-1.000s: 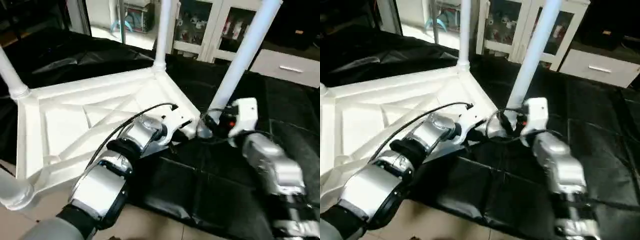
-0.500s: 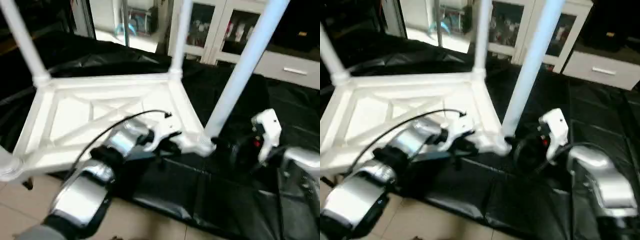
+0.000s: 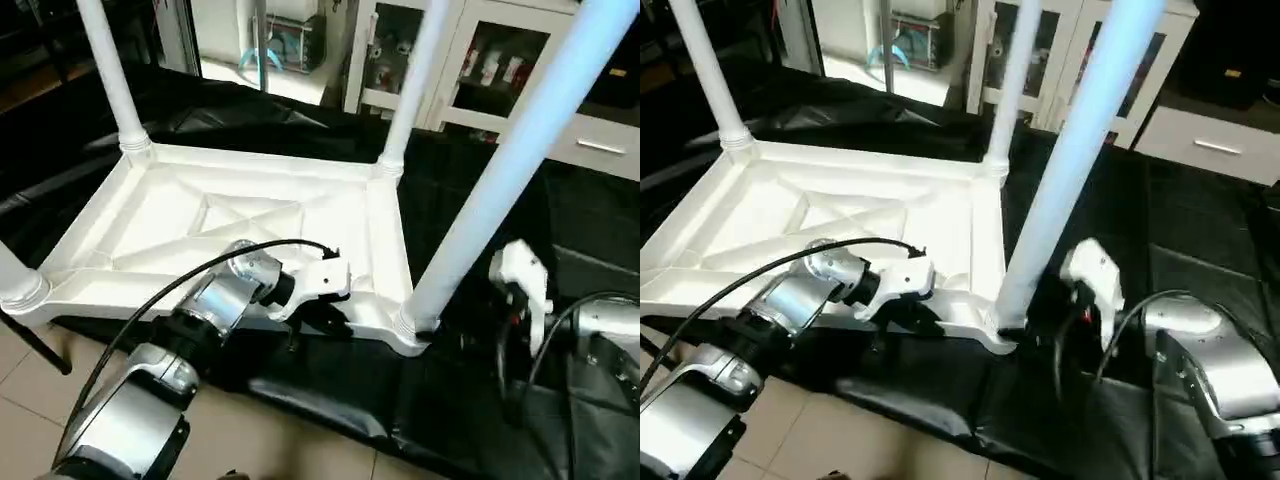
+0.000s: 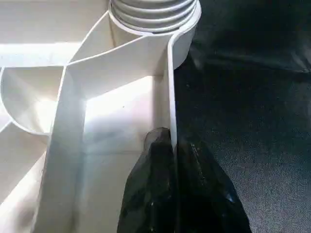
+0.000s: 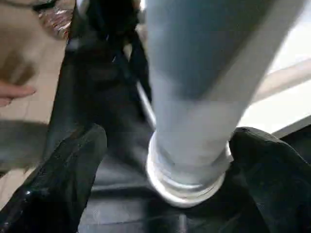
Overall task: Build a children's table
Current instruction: Insert table leg to table base, then rotate leg to tighten
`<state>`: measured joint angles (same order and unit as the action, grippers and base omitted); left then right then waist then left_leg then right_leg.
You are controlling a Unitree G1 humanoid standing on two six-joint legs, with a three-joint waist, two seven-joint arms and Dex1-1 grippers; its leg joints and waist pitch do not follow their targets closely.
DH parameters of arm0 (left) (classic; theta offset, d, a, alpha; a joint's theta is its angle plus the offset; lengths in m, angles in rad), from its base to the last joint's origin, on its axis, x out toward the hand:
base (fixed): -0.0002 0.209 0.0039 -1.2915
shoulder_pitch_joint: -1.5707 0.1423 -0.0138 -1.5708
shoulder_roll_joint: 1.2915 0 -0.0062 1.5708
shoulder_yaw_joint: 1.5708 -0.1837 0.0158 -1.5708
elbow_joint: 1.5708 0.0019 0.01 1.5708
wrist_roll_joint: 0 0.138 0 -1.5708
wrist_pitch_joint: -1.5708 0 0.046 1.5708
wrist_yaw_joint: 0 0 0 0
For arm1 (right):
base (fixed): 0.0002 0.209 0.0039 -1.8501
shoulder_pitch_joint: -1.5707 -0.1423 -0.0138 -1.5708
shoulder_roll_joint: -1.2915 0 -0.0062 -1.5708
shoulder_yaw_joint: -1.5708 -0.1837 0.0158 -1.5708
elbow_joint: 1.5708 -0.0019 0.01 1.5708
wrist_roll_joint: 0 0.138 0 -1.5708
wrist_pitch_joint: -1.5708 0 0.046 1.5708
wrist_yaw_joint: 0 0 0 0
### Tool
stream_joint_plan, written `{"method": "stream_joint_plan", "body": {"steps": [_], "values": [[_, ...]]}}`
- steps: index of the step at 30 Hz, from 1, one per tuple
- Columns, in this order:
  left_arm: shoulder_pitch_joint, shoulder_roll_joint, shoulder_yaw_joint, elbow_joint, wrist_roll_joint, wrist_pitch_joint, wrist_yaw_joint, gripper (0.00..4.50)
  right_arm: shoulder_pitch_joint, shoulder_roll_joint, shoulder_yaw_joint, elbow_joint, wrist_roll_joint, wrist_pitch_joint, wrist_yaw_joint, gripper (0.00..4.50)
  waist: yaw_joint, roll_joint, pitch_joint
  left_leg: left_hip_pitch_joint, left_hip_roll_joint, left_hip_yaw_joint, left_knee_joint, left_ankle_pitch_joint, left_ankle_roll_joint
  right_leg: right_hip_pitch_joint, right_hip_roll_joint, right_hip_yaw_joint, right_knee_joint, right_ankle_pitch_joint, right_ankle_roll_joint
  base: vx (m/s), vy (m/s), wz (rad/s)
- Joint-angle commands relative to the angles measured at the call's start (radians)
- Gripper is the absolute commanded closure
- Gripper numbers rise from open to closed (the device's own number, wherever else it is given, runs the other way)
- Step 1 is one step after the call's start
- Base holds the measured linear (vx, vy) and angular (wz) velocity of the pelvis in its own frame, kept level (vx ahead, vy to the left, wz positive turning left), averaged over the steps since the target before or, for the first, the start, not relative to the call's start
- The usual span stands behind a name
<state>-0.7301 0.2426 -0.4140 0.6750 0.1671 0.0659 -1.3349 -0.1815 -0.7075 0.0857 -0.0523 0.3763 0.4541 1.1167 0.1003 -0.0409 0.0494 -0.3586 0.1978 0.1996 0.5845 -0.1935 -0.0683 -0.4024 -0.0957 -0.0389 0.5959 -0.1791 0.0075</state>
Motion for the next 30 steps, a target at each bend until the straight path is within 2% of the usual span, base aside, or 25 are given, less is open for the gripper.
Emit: {"method": "stream_joint_plan", "body": {"steps": [1, 2, 4, 6, 8, 9, 11, 13, 14, 16, 22, 26, 30], "values": [[0.018, -0.016, -0.015, -0.034, -0.029, -0.006, -0.034, 4.50, -0.016, -0.004, 0.009, 0.029, -0.027, -0.031, 0.015, 0.32, -0.004, -0.020, -0.059, 0.009, 0.040, -0.013, -0.066, -0.173, 0.072, 0.043, -0.053, 0.032, -0.062, -0.179, -0.226, 0.000, 0.000, 0.00], [0.021, -0.015, -0.016, -0.040, -0.027, -0.003, -0.032, 4.50, -0.025, 0.001, 0.014, 0.042, -0.032, -0.036, 0.017, 0.40, -0.004, -0.017, -0.058, 0.009, 0.040, -0.013, -0.066, -0.161, 0.075, 0.042, -0.052, 0.031, -0.061, -0.168, -0.231, 0.000, 0.000, 0.00], [0.026, -0.013, -0.018, -0.048, -0.027, -0.001, -0.026, 4.50, -0.047, 0.012, 0.025, 0.071, -0.041, -0.051, 0.016, 0.42, -0.005, -0.017, -0.059, 0.009, 0.039, -0.012, -0.064, -0.152, 0.079, 0.041, -0.050, 0.031, -0.059, -0.153, -0.237, 0.000, 0.000, 0.00], [0.028, -0.011, -0.020, -0.053, -0.027, -0.001, -0.021, 4.50, -0.062, 0.020, 0.031, 0.089, -0.045, -0.063, 0.014, 0.77, -0.005, -0.019, -0.060, 0.010, 0.038, -0.011, -0.062, -0.142, 0.086, 0.042, -0.050, 0.031, -0.056, -0.141, -0.240, 0.000, 0.000, 0.00], [0.030, -0.010, -0.021, -0.057, -0.028, 0.001, -0.020, 4.50, -0.070, 0.024, 0.034, 0.099, -0.048, -0.072, 0.014, 0.83, -0.005, -0.018, -0.061, 0.010, 0.038, -0.011, -0.061, -0.133, 0.090, 0.042, -0.050, 0.031, -0.055, -0.131, -0.244, 0.000, 0.000, 0.00], [0.031, -0.009, -0.021, -0.061, -0.027, 0.004, -0.019, 4.50, -0.081, 0.033, 0.039, 0.112, -0.051, -0.081, 0.017, 0.87, -0.003, -0.022, -0.061, 0.010, 0.038, -0.010, -0.060, -0.126, 0.094, 0.043, -0.050, 0.031, -0.053, -0.121, -0.248, 0.000, 0.000, 0.00], [0.032, -0.007, -0.021, -0.063, -0.025, 0.005, -0.019, 4.50, -0.091, 0.041, 0.049, 0.125, -0.055, -0.090, 0.024, 1.21, -0.004, -0.021, -0.062, 0.008, 0.037, -0.010, -0.059, -0.117, 0.099, 0.044, -0.049, 0.030, -0.051, -0.111, -0.250, 0.000, 0.000, 0.00], [0.033, -0.006, -0.021, -0.067, -0.024, 0.008, -0.019, 4.50, -0.095, 0.043, 0.054, 0.131, -0.057, -0.096, 0.033, 1.26, -0.005, -0.020, -0.063, 0.009, 0.037, -0.010, -0.058, -0.107, 0.104, 0.044, -0.048, 0.030, -0.048, -0.098, -0.254, 0.000, 0.000, 0.00], [0.034, -0.007, -0.022, -0.069, -0.024, 0.010, -0.018, 4.50, -0.096, 0.043, 0.059, 0.135, -0.058, -0.099, 0.043, 1.29, -0.004, -0.021, -0.063, 0.009, 0.037, -0.009, -0.057, -0.114, 0.104, 0.044, -0.048, 0.030, -0.049, -0.099, -0.257, 0.000, 0.000, 0.00], [0.034, -0.006, -0.022, -0.070, -0.025, 0.012, -0.018, 4.50, -0.099, 0.040, 0.070, 0.143, -0.065, -0.107, 0.057, 1.64, -0.004, -0.021, -0.062, 0.008, 0.037, -0.010, -0.057, -0.124, 0.103, 0.044, -0.049, 0.030, -0.050, -0.109, -0.256, 0.000, 0.000, 0.00], [0.036, -0.005, -0.023, -0.073, -0.028, 0.020, -0.019, 4.50, -0.107, 0.034, 0.090, 0.171, -0.078, -0.125, 0.087, 2.14, -0.006, -0.021, -0.062, 0.009, 0.037, -0.010, -0.057, -0.135, 0.096, 0.044, -0.048, 0.030, -0.050, -0.121, -0.253, 0.000, 0.000, 0.00], [0.037, -0.006, -0.025, -0.075, -0.029, 0.025, -0.022, 4.50, -0.108, 0.033, 0.099, 0.185, -0.088, -0.132, 0.102, 2.39, -0.005, -0.021, -0.063, 0.010, 0.037, -0.010, -0.057, -0.140, 0.095, 0.043, -0.047, 0.030, -0.050, -0.122, -0.255, 0.000, 0.000, 0.00], [0.035, -0.008, -0.024, -0.071, -0.030, 0.026, -0.021, 4.50, -0.095, 0.035, 0.100, 0.192, -0.088, -0.133, 0.101, 2.45, -0.006, -0.022, -0.063, 0.009, 0.037, -0.011, -0.057, -0.136, 0.095, 0.044, -0.047, 0.030, -0.050, -0.125, -0.252, 0.000, 0.000, 0.00]]}}
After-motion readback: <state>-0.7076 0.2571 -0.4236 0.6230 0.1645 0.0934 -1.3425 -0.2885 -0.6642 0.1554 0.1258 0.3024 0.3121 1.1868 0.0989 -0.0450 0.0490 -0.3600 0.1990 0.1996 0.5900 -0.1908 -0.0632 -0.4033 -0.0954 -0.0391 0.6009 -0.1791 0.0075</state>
